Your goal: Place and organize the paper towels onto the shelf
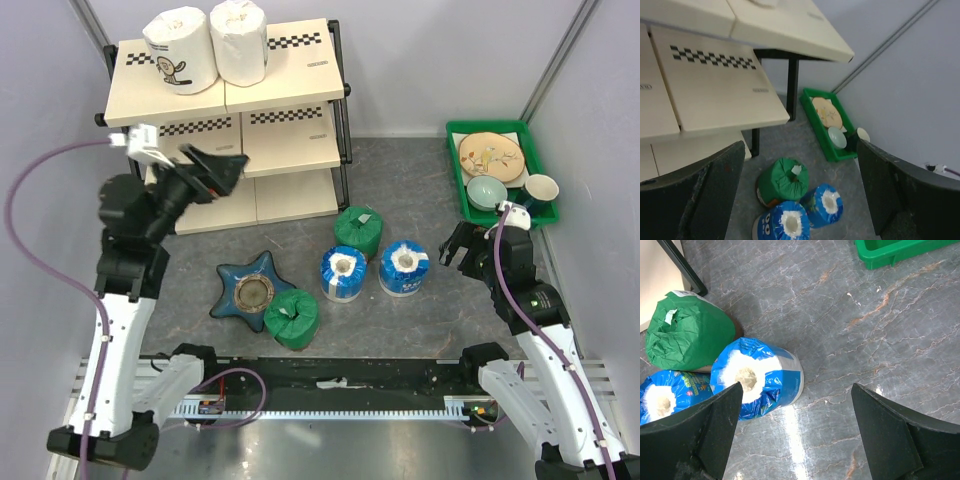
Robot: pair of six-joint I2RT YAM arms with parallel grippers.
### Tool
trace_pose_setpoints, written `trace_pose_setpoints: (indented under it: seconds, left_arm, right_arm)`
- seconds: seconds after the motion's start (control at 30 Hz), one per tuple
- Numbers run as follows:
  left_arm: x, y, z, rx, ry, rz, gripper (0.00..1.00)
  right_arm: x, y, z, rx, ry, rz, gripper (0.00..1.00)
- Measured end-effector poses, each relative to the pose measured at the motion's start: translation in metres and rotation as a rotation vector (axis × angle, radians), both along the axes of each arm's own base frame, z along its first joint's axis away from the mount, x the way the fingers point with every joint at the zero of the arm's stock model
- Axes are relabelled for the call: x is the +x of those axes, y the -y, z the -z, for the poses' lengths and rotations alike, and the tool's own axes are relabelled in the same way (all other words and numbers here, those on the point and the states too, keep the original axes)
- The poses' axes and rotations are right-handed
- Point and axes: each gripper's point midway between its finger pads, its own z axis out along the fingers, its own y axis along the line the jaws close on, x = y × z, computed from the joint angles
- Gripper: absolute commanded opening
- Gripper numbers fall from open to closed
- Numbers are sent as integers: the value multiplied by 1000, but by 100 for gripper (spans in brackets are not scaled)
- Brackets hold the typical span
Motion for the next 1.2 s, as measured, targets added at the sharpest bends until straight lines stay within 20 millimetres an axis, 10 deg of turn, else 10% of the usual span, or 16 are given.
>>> trace_pose_setpoints:
  seconds: [0.57, 0.83, 1.2]
  left_arm:
    - [-39, 137, 163, 274, -284, 214, 98]
    - [-46, 146, 234, 406, -401, 208, 96]
    - [-52, 160, 277, 497, -466, 232, 96]
  right_arm:
    - [-1, 1, -4, 3, 19, 2, 98]
    - [0, 0, -5, 4, 23, 1, 98]
    - [0, 0, -5, 4, 26, 1, 98]
